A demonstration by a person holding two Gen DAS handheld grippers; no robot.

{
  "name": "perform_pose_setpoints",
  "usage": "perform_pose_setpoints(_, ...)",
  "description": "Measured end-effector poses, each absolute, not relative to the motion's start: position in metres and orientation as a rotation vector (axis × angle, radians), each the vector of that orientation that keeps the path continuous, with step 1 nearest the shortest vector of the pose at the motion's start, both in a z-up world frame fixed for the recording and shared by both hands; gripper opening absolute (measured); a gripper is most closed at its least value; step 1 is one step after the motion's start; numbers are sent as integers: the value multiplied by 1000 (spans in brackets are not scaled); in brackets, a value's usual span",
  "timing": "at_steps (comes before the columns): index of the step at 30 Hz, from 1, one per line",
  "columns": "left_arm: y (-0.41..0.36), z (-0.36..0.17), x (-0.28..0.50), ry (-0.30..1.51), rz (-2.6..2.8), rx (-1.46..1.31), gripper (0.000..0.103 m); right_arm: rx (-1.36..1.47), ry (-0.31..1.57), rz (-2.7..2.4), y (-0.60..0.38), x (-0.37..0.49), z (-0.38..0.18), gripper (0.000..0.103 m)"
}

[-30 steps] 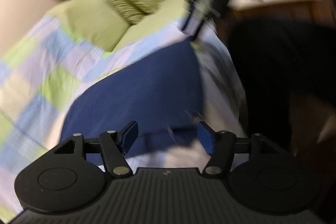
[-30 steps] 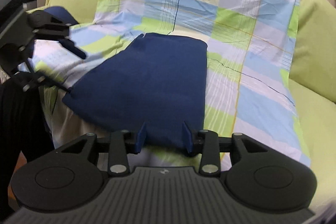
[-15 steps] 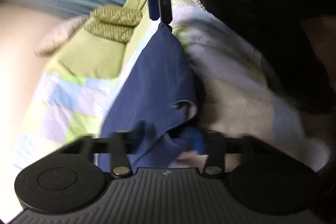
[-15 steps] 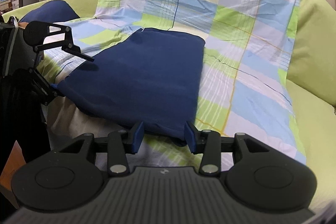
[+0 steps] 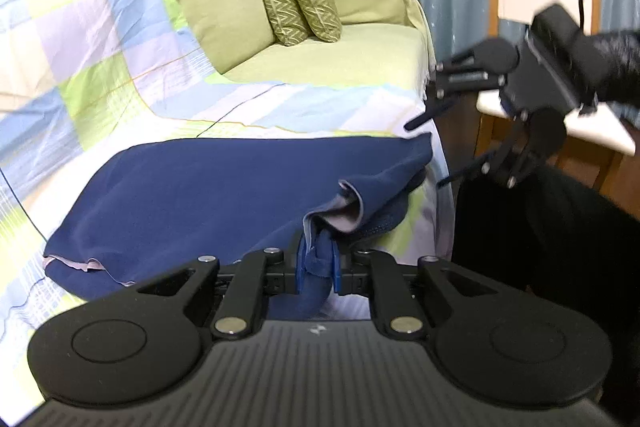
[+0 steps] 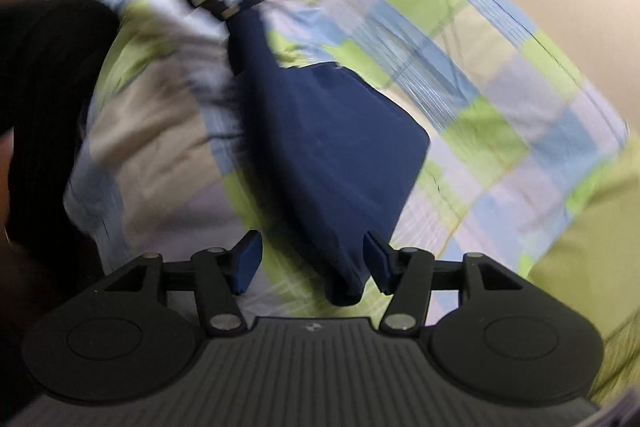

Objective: Fold clothes
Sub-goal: 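Grasp the folded shirt edge with the left gripper and lift it, then hold the shirt edge with the left gripper while the right gripper grasps the opposite end and lifts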

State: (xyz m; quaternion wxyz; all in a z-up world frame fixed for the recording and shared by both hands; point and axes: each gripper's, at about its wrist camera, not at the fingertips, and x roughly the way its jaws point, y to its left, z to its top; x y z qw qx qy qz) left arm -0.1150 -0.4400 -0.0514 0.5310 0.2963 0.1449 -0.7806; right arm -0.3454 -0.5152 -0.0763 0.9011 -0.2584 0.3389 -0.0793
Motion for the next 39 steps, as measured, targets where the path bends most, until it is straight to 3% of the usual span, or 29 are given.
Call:
perform_pose_setpoints(10, -439, -57, -123, 325, -1851, 774, 14, -655, 682, -78, -539, -323, -95, 46)
perform_pose_setpoints(14, -437, -62, -138, 262, -1841, 865, 13, -700, 702, -86, -535, -316, -98, 28)
perform_pose_setpoints(16, -438, -62, -145, 229, -1836, 893, 12, -726, 720, -95, -531, -313, -100, 12)
perform_pose_setpoints(18, -433, -59, -145, 210, -1829, 887, 11, -717, 758, -105, -527, -307, -94, 9)
perform_pose_setpoints(28, -355, -47, -116, 167, -1737, 841, 10, -720, 730, -56, -449, -301, -30, 5)
perform_pose_setpoints(33, -346, -88, -133, 111, -1698, 976, 10, -734, 772, 10, -425, -288, -67, 4)
perform_pose_setpoints(38, -334, -106, -155, -78, -1623, 1091, 24, -739, 788, 18, -425, -289, -82, 4)
perform_pose_setpoints(39, -332, -110, -158, -113, -1614, 1115, 33, -717, 785, 17, -427, -289, -79, 4)
